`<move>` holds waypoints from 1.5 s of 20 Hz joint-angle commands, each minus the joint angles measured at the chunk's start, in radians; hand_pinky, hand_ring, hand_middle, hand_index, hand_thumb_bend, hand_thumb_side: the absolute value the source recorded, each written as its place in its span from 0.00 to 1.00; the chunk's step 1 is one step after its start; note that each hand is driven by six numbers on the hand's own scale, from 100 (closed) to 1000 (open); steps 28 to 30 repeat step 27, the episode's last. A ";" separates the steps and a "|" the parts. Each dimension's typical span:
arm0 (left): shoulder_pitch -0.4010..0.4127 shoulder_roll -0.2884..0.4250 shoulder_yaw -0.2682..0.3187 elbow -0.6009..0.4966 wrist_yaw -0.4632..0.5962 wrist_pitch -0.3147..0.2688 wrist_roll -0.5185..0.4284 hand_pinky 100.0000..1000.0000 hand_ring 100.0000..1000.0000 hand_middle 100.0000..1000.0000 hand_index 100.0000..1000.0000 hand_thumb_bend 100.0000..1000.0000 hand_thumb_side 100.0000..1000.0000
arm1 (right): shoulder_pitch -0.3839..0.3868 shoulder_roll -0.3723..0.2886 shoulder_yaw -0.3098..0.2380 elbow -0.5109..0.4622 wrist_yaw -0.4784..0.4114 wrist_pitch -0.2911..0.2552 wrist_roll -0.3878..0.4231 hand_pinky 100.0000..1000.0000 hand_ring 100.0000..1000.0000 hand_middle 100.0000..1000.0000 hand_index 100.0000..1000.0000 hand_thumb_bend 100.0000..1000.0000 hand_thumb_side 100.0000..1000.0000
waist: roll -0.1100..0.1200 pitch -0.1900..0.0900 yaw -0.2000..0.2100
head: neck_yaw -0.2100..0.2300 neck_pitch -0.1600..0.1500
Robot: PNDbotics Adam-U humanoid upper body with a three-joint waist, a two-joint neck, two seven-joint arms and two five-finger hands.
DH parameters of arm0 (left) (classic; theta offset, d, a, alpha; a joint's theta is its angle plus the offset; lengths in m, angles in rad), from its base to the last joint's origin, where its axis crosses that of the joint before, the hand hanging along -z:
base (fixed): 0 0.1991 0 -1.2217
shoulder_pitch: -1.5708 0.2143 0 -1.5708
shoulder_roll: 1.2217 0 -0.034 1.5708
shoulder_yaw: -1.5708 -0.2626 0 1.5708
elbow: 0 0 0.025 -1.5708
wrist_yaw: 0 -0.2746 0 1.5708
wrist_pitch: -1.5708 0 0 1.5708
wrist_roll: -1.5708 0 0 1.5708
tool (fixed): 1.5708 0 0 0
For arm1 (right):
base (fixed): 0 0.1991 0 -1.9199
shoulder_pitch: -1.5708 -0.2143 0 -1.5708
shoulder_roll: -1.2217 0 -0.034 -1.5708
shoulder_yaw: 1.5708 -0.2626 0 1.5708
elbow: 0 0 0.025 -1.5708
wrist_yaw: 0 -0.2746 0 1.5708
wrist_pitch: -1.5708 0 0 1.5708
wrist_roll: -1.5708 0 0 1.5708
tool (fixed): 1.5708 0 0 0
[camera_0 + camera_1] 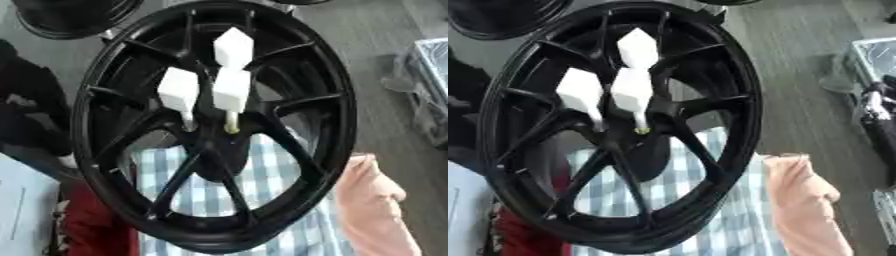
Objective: Pull the pin out of the wheel hub.
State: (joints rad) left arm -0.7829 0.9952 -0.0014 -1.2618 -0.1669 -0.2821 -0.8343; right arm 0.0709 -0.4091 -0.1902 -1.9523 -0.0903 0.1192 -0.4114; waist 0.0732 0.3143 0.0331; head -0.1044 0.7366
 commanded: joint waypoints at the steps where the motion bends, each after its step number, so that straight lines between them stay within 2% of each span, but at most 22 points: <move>1: 0.006 0.061 0.031 -0.002 -0.043 -0.090 -0.073 0.88 0.80 0.72 0.81 0.41 0.63 | 0.000 -0.013 -0.009 -0.023 0.007 -0.001 -0.004 0.69 0.70 0.68 0.82 0.00 0.49 | -0.002 -0.014 0.002 | 0.009 -0.011; 2: 0.010 0.061 0.036 0.000 -0.060 -0.096 -0.073 0.91 0.82 0.74 0.84 0.44 0.75 | 0.000 -0.013 -0.010 -0.024 0.007 -0.001 -0.004 0.69 0.70 0.68 0.82 0.00 0.49 | -0.002 -0.014 0.002 | 0.011 -0.013; 3: 0.012 0.062 0.044 0.004 -0.073 -0.100 -0.073 0.92 0.83 0.75 0.85 0.45 0.77 | 0.001 -0.012 -0.010 -0.024 0.007 -0.001 -0.004 0.69 0.70 0.68 0.82 0.00 0.49 | -0.002 -0.014 0.002 | 0.010 -0.015; 7: 0.019 0.059 0.058 0.006 -0.092 -0.107 -0.073 0.92 0.83 0.75 0.85 0.44 0.75 | 0.001 -0.013 -0.011 -0.025 0.007 -0.001 -0.006 0.69 0.70 0.68 0.82 0.00 0.49 | -0.001 -0.015 0.001 | 0.010 -0.020; 8: 0.019 0.057 0.060 0.005 -0.091 -0.108 -0.073 0.92 0.83 0.75 0.85 0.42 0.74 | 0.001 -0.013 -0.011 -0.025 0.007 -0.001 -0.006 0.69 0.70 0.68 0.82 0.00 0.49 | -0.001 -0.015 0.000 | 0.010 -0.021; 9: 0.019 0.055 0.061 0.004 -0.088 -0.107 -0.073 0.91 0.83 0.74 0.84 0.37 0.70 | 0.001 -0.013 -0.011 -0.025 0.007 -0.001 -0.006 0.69 0.70 0.68 0.82 0.00 0.49 | -0.001 -0.015 -0.001 | 0.010 -0.020; 11: 0.017 0.052 0.064 0.002 -0.079 -0.102 -0.073 0.91 0.83 0.74 0.84 0.37 0.70 | 0.001 -0.013 -0.011 -0.025 0.006 0.000 -0.006 0.69 0.70 0.68 0.82 0.00 0.49 | -0.001 -0.015 -0.001 | 0.009 -0.020; 12: 0.016 0.043 0.066 -0.002 -0.054 -0.097 -0.065 0.88 0.79 0.70 0.80 0.00 0.57 | 0.001 -0.013 -0.010 -0.025 0.006 0.000 -0.006 0.69 0.70 0.68 0.82 0.00 0.49 | -0.002 -0.016 -0.001 | 0.010 -0.019; 15: 0.021 0.024 0.061 -0.051 0.083 -0.052 0.000 0.82 0.73 0.65 0.76 0.00 0.53 | 0.002 -0.012 -0.010 -0.025 0.006 0.000 -0.006 0.69 0.70 0.68 0.82 0.00 0.49 | -0.003 -0.016 0.000 | 0.010 -0.016; 18: 0.036 0.008 0.045 -0.144 0.225 -0.007 0.097 0.81 0.71 0.63 0.77 0.00 0.55 | 0.002 -0.012 -0.010 -0.025 0.006 -0.001 -0.005 0.69 0.70 0.68 0.82 0.00 0.48 | -0.006 -0.017 0.001 | 0.010 -0.016; 23: 0.076 -0.063 0.035 -0.321 0.447 0.120 0.308 0.79 0.68 0.62 0.76 0.00 0.58 | 0.002 -0.010 -0.011 -0.027 0.003 -0.001 -0.007 0.69 0.70 0.68 0.82 0.00 0.48 | -0.012 -0.016 0.003 | 0.013 -0.021; 27: 0.121 -0.153 0.049 -0.429 0.541 0.196 0.440 0.78 0.66 0.61 0.75 0.00 0.61 | -0.003 -0.007 -0.011 -0.028 -0.001 -0.002 -0.009 0.69 0.70 0.68 0.82 0.00 0.48 | -0.018 -0.014 0.002 | 0.020 -0.024; 30: 0.121 -0.153 0.049 -0.429 0.541 0.196 0.440 0.78 0.66 0.61 0.75 0.00 0.61 | -0.003 -0.007 -0.011 -0.028 -0.001 -0.002 -0.009 0.69 0.70 0.68 0.82 0.00 0.48 | -0.018 -0.014 0.002 | 0.020 -0.024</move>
